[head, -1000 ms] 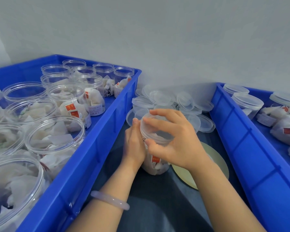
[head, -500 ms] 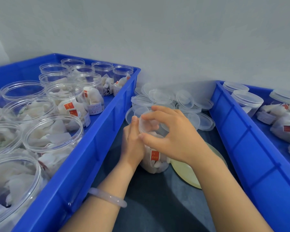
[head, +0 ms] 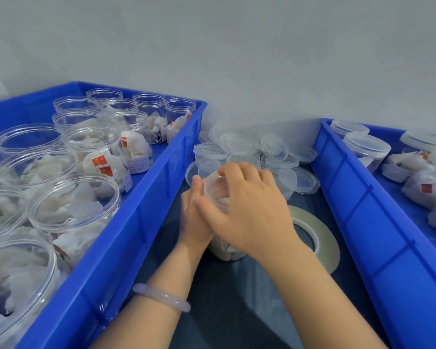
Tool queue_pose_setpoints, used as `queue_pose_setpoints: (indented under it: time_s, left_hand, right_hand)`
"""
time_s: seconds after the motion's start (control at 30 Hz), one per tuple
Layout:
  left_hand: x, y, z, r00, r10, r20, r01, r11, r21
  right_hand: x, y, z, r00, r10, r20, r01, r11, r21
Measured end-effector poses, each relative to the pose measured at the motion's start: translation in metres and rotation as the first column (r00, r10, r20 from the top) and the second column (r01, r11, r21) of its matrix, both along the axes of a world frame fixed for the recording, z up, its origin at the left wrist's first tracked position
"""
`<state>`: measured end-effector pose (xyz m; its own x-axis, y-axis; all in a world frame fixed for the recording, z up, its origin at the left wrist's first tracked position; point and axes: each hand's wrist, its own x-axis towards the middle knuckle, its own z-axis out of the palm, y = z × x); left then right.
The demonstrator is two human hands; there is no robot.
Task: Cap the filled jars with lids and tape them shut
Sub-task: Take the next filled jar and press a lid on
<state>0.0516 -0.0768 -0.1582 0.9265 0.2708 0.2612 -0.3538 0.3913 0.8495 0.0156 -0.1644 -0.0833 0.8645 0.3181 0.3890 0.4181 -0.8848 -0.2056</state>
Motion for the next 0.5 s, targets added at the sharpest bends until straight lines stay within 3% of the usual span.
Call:
queue_pose_setpoints:
  time_s: [0.1,0.17,0.33,0.43,0.5]
  left_hand:
    - [0.003,0.001,0.0,0.997,0.076,-0.027,-0.075,0.996,0.044]
    - [0.002,0.001,0.0,0.992,0.118,-0.032,-0.115,0.989,0.093]
    - [0.0,0.005,0.0,0.996,0.049,-0.08,-0.038,0.99,0.137]
    - [-0.001,0.007,0.003,0.997,-0.011,-0.077,0.019,0.995,0.102]
    - [-0.001,0.005,0.003,0.996,0.006,-0.088,0.002,0.996,0.093]
  right_hand:
    - [-0.008,-0.02,0.014,0.978,0.078,-0.192,-0.1,0.989,-0.11]
    - [-0.007,-0.032,0.025,0.953,0.101,-0.287,-0.122,0.991,-0.054]
    - [0.012,-0.042,0.024,0.956,0.107,-0.272,-0.074,0.989,0.128]
    - [0.021,-0.04,0.011,0.91,0.275,-0.311,-0.196,0.945,0.262]
    - [0.022,-0.034,0.002,0.9,0.351,-0.258,-0.24,0.894,0.379]
